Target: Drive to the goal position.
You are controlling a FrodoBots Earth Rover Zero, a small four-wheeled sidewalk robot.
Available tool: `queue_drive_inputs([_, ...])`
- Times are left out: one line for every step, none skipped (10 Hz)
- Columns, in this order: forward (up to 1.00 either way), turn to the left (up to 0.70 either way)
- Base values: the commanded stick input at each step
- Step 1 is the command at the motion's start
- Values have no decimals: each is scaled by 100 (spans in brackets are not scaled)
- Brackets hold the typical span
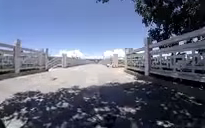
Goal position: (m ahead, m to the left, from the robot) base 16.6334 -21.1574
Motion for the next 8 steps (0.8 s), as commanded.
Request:
queue_drive_inputs([70, 0])
queue_drive_inputs([70, 0])
queue_drive_inputs([70, 0])
queue_drive_inputs([70, 0])
queue_drive_inputs([70, 0])
queue_drive_inputs([70, 0])
queue_drive_inputs([70, 0])
queue_drive_inputs([70, 0])
